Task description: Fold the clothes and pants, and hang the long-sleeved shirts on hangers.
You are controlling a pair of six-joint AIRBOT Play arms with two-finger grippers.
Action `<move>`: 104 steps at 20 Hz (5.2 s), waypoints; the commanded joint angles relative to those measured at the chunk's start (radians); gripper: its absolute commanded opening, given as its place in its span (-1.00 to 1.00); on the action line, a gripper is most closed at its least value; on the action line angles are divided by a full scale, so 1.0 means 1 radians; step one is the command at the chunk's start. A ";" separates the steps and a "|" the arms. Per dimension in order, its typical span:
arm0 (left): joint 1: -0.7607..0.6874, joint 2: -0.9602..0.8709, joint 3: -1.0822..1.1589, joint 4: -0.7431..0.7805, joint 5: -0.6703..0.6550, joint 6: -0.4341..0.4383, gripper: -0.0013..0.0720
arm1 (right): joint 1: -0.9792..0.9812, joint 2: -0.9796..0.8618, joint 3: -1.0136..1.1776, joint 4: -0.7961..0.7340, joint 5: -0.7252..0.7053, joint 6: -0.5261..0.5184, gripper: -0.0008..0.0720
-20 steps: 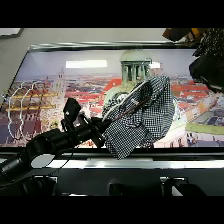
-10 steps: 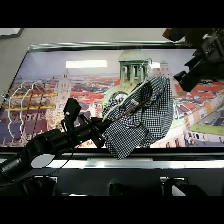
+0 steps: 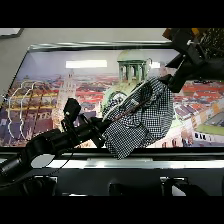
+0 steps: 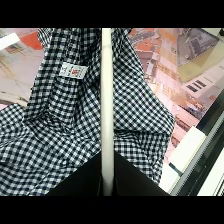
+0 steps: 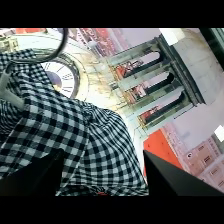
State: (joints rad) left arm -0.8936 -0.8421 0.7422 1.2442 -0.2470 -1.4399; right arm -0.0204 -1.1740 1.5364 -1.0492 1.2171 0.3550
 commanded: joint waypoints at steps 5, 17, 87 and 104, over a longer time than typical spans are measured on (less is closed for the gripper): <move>0.001 0.000 0.000 0.000 0.001 0.000 -0.91 | 0.001 -0.005 0.001 0.016 0.038 -0.031 0.66; 0.001 0.000 0.000 0.000 -0.025 0.000 -0.91 | 0.001 -0.092 0.000 0.084 0.054 -0.031 0.66; -0.074 -0.583 0.153 -0.539 0.292 -0.640 0.41 | 0.035 0.028 0.000 -0.022 0.187 0.061 -0.90; -0.021 -0.522 0.076 -0.538 0.167 -0.679 0.41 | 0.035 0.028 0.000 -0.063 0.187 0.095 -0.90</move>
State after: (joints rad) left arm -0.9234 -1.3670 0.8566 0.7063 -0.0635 -2.0655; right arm 0.0154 -1.1465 1.5364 -1.1080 1.4044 0.4477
